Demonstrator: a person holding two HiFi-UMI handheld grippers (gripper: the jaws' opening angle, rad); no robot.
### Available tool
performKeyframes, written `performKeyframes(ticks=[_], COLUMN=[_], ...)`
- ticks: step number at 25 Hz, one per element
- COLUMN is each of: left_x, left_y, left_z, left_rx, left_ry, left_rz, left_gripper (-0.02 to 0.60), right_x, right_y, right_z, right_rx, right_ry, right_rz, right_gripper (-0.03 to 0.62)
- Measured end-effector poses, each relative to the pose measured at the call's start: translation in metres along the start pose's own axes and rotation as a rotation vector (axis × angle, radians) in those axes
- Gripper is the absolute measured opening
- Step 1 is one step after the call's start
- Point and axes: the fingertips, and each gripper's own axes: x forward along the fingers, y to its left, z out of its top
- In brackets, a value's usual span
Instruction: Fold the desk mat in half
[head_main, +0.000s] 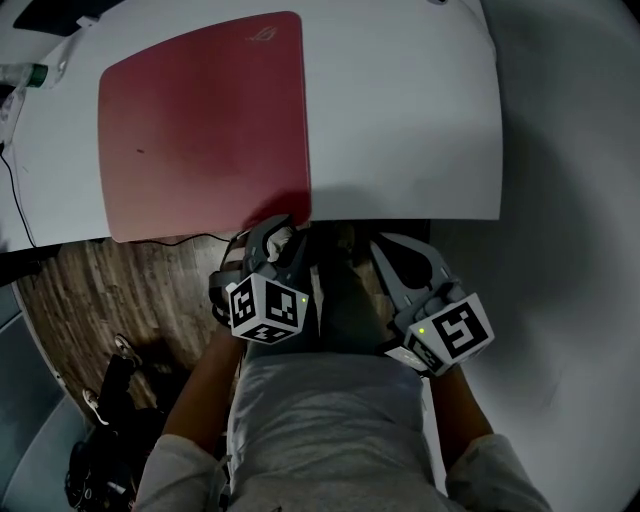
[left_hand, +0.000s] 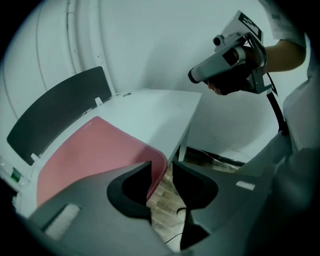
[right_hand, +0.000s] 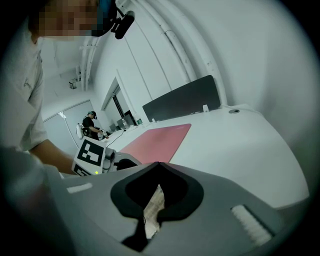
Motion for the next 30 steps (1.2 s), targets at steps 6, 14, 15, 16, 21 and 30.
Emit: performKeyframes(ticks=[6, 14, 15, 16, 21, 30], left_x=[0.009, 0.011, 0.011, 0.01, 0.009, 0.0], left_y=[-0.002, 0.0, 0.0, 0.0, 0.0, 0.007], left_z=[-0.006, -0.012, -0.011, -0.01, -0.007, 0.001], left_rx=[0.114, 0.231, 0.219, 0.202, 0.106, 0.003], left_ry=[0.051, 0.087, 0.08, 0.071, 0.031, -0.013], left_rz=[0.048, 0.153, 0.148, 0.139, 0.092, 0.097], left_gripper=[0.156, 0.119, 0.113, 0.107, 0.079, 0.035], right_x=[0.003, 0.005, 0.005, 0.005, 0.006, 0.007], right_y=[0.001, 0.003, 0.003, 0.003, 0.002, 0.001], right_z=[-0.005, -0.01, -0.01, -0.01, -0.012, -0.012], right_rx=[0.014, 0.016, 0.015, 0.015, 0.016, 0.0], right_ry=[-0.005, -0.006, -0.005, -0.004, -0.007, 0.001], right_rz=[0.005, 0.011, 0.012, 0.013, 0.022, 0.038], right_gripper=[0.008, 0.008, 0.008, 0.008, 0.008, 0.008])
